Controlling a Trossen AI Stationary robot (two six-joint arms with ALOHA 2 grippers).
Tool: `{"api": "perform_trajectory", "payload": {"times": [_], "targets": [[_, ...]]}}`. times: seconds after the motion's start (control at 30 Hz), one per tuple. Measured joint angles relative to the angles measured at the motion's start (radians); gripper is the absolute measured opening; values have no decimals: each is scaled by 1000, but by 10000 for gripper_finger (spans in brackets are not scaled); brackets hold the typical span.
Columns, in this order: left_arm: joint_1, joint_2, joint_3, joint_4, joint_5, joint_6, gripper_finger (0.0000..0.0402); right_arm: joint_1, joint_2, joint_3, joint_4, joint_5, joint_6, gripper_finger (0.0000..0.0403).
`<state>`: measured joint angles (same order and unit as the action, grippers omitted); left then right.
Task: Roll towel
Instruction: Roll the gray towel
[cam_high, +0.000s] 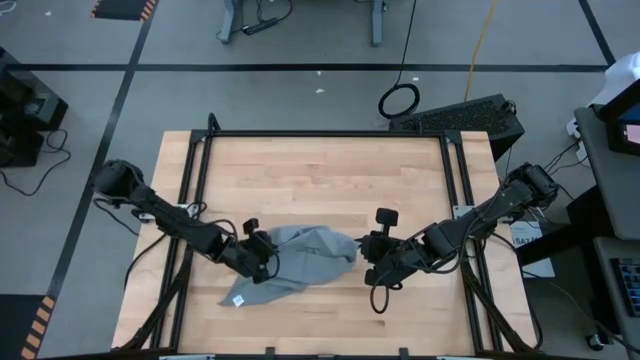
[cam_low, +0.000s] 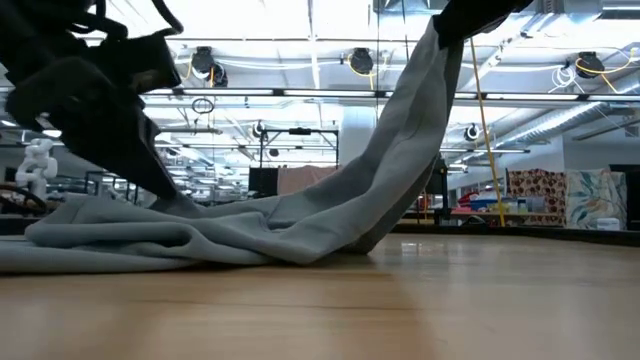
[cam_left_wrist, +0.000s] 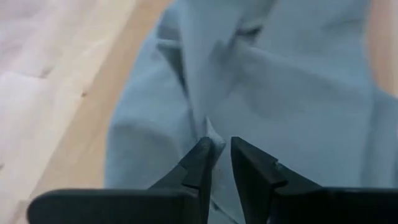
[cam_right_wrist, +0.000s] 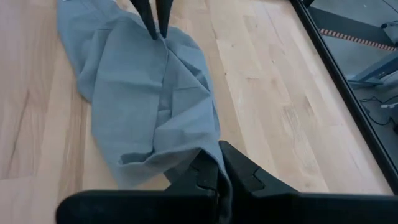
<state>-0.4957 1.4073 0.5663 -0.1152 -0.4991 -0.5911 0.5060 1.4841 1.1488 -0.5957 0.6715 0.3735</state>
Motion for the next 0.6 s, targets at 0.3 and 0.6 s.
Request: {"api": "perform_trajectory", "payload": {"times": [0.3,0.6], "targets": [[0,14,0,13,-34,25,80,0,0,0,0,6,-14,0],[5,14,0,60,3,73,9,0,0,0,1,7,-18,0]]}}
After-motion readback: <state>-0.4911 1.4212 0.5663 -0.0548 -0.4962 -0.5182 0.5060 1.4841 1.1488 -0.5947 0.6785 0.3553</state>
